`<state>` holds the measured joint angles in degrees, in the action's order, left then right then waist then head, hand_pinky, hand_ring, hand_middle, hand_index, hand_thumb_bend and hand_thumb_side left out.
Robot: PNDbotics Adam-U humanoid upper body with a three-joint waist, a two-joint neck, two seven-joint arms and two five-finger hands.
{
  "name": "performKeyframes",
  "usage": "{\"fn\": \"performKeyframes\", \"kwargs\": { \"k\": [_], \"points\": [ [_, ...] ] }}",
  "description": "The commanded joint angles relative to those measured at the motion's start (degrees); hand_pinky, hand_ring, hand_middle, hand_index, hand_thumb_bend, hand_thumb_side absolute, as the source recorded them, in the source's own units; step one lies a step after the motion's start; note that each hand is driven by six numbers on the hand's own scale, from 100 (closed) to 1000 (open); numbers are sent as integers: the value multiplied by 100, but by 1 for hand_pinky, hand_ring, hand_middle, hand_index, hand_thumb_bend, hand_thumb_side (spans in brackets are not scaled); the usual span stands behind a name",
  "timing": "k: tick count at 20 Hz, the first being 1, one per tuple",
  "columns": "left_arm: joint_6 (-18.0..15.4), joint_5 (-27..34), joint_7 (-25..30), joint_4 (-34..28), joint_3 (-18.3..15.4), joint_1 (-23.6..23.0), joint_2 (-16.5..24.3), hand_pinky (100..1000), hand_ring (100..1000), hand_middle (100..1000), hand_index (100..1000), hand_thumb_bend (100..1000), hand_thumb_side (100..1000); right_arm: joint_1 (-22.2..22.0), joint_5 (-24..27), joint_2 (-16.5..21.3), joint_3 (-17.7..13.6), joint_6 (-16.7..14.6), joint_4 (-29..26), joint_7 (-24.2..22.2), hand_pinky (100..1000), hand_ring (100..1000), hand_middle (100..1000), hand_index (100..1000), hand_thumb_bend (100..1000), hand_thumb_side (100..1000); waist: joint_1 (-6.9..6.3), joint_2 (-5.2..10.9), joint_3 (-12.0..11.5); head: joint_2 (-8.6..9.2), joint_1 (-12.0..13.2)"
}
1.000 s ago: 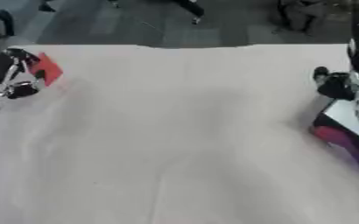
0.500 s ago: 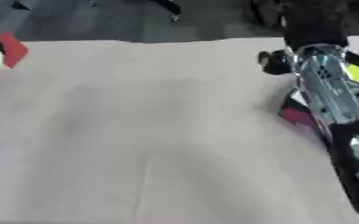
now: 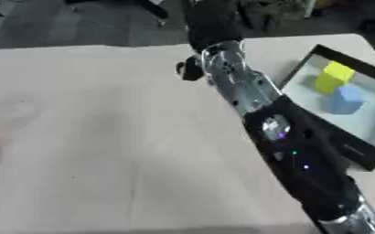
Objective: Pick up the objects with one hand, pass them to the other hand, and then place them into the box on the other side of the table.
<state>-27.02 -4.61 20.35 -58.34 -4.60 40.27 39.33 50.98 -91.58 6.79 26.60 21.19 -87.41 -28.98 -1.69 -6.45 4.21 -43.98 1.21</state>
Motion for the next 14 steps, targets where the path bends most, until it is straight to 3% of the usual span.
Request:
{"fn": "performKeyframes", "kwargs": {
  "k": [1,2,4,6,7,8,9,10,11,14],
  "points": [
    [134,343,352,-332,18,76,112,614,373,311,396,100,368,151,-36,-144,66,58,30,46,889,834,841,988,540,405,-17,82,-19,-14,-139],
    [139,326,380,-357,23,70,118,617,379,317,403,100,356,148,-29,-166,80,66,49,61,890,834,841,989,540,408,-19,79,-19,-14,-177],
    [59,-82,355,-358,29,66,197,666,475,433,521,100,285,145,-11,-175,88,86,84,82,887,833,840,988,540,411,-20,79,-12,-14,-214],
    [-159,-999,283,-270,48,64,272,721,585,563,677,100,252,142,10,-158,78,112,107,93,888,833,840,989,541,412,-21,83,6,-14,-220],
    [-328,-1520,364,-194,86,65,301,767,677,682,797,100,219,139,20,-151,72,124,116,97,887,832,840,989,541,412,-21,85,20,-14,-221],
    [-565,-2062,524,-128,119,66,346,784,712,728,837,100,210,137,27,-142,66,137,126,99,888,832,840,989,541,413,-20,89,33,-14,-223],
    [-850,-2575,682,-79,123,71,389,806,751,770,873,161,217,133,38,-138,61,149,136,99,887,832,839,989,541,414,-19,93,43,-14,-227],
    [-1168,-3072,835,-37,134,65,453,835,795,818,911,323,290,129,47,-128,55,163,147,100,886,832,839,989,539,416,-22,95,50,-14,-227],
    [-1502,-3523,971,15,147,42,533,849,819,845,932,413,379,121,48,-115,49,178,160,102,887,832,839,989,540,417,-30,98,54,-14,-226],
    [-2319,-4665,1194,206,189,-103,790,863,852,886,961,603,543,88,28,-73,23,220,191,125,878,831,838,990,535,417,-64,111,57,-14,-247]
  ]
}}
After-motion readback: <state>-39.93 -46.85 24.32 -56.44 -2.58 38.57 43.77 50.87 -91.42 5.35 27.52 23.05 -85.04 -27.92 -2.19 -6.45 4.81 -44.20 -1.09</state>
